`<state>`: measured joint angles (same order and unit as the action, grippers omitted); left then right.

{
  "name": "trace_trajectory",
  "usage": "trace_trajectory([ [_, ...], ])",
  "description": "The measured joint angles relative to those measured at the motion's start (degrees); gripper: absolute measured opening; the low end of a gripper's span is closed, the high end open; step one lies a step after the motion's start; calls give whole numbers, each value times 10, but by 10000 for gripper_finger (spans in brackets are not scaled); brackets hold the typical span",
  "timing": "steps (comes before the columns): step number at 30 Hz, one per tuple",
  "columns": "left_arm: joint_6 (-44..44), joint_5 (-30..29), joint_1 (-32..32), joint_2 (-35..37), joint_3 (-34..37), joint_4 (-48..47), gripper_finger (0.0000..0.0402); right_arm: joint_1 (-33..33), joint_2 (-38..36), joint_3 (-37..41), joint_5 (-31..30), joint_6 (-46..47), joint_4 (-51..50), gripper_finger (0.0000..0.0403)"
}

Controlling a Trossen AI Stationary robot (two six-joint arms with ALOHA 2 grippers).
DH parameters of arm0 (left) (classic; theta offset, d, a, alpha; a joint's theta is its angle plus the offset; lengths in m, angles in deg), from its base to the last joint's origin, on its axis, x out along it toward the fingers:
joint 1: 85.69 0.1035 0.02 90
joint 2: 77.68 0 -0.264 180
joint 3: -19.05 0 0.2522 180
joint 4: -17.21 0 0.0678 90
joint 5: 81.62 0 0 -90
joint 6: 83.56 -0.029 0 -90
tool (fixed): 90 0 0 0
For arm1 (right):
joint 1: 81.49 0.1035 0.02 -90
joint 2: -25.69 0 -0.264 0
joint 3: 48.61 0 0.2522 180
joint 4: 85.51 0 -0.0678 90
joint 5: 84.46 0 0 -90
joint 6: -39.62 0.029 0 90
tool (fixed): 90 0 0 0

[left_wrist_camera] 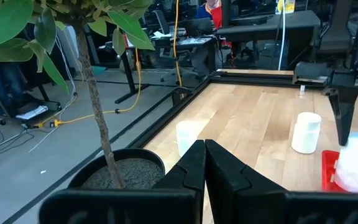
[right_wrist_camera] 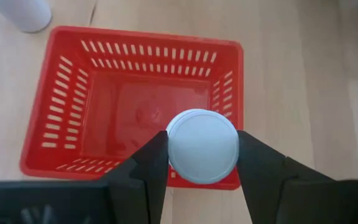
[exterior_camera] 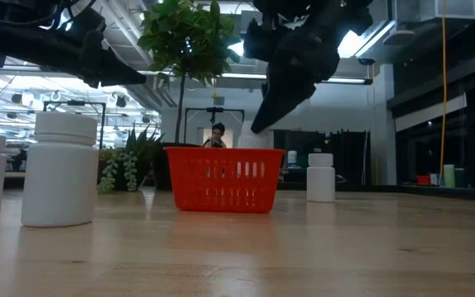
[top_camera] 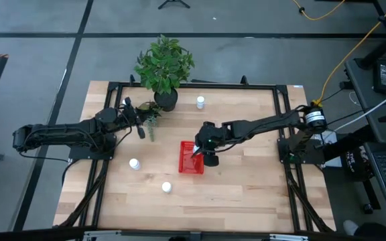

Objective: Pick and place pill bottles into a basket
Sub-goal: Put the white medicine bottle into the red bin

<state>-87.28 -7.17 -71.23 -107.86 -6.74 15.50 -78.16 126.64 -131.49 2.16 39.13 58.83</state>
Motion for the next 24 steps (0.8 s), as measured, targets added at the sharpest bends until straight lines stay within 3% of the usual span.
trace_trajectory([
  [24, 0, 0, 0, 0, 0, -2, 4, 0, 32, 0, -1, -13, 16, 156],
])
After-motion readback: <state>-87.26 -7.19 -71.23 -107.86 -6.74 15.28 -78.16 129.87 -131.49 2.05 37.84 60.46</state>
